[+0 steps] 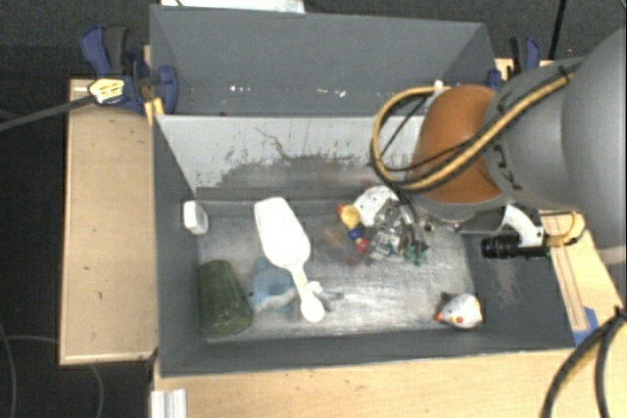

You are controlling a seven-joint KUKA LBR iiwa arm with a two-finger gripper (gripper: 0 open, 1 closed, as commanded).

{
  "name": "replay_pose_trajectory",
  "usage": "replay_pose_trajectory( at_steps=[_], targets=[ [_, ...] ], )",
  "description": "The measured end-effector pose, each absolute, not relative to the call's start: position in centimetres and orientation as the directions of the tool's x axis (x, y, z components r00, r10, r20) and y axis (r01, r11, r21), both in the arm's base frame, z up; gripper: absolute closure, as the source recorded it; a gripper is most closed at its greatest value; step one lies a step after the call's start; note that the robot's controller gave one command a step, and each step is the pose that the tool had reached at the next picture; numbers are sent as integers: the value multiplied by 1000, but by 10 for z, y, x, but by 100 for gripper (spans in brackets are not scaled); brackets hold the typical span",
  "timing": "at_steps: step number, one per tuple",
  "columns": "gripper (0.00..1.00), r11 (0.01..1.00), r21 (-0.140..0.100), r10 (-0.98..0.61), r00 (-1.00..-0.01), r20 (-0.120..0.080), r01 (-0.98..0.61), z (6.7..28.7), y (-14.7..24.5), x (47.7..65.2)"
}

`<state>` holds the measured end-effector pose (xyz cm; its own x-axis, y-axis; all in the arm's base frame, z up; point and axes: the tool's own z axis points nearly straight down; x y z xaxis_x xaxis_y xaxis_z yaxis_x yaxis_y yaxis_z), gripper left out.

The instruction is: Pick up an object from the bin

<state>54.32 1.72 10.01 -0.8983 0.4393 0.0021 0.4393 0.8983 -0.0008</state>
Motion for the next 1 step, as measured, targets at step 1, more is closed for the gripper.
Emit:
replay_pose_trajectory(
  at_steps=[1],
  targets=[
    [100,899,-3,439,-899,5,439,111,17,542]
  ],
)
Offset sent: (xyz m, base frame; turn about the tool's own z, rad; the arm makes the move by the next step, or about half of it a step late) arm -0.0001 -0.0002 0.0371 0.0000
